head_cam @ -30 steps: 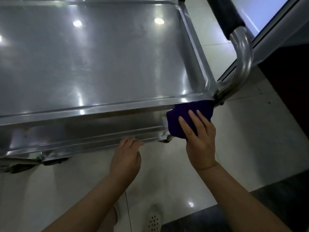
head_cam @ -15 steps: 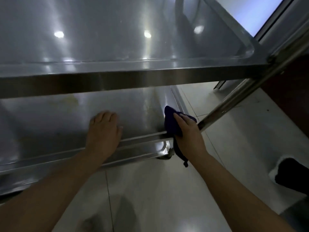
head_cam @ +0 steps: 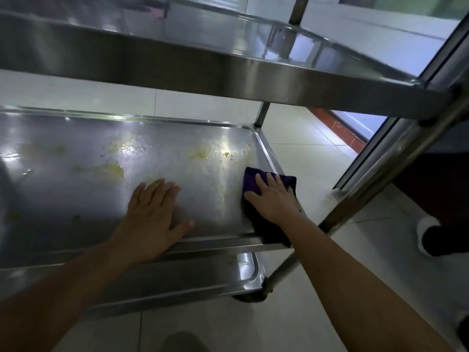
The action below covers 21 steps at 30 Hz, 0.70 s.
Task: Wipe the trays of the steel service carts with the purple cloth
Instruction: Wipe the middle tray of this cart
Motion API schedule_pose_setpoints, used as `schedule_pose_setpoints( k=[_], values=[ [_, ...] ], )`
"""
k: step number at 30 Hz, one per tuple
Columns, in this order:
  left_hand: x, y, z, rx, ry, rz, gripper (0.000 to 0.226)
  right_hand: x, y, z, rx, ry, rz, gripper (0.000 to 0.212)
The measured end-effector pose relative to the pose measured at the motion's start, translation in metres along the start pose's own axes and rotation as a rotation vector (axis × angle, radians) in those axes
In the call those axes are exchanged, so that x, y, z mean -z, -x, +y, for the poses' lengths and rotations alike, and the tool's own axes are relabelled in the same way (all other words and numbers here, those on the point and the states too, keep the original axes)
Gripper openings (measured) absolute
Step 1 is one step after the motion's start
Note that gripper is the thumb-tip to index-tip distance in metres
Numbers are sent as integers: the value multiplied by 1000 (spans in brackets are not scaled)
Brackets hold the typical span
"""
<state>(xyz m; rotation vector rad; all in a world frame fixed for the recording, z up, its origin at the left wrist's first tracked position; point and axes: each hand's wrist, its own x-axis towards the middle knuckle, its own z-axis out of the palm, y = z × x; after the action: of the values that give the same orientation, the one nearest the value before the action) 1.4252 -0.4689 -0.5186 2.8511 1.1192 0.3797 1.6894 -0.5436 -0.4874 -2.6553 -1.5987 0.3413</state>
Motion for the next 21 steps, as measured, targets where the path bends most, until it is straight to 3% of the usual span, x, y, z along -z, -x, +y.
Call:
schedule_pose_setpoints(
  k=[3,9,13,17,21],
  values=[
    [1,0,0,17,-17,-27,107,4,-37,-6,-9,45,53,74],
    [-1,-6,-2,-108,-74,-19,91,17,-97,-16,-2,58,82,66],
    [-1,-7,-1,-195,14,-41,105,21,-107,-15,25,87,53,63],
    [4,-7,0,-152,16,-66,129,18,-84,-15,118,79,0,61],
    [8,-2,3,-126,-7,-89,135,8,-37,-15,252,75,-37,63]
  ],
)
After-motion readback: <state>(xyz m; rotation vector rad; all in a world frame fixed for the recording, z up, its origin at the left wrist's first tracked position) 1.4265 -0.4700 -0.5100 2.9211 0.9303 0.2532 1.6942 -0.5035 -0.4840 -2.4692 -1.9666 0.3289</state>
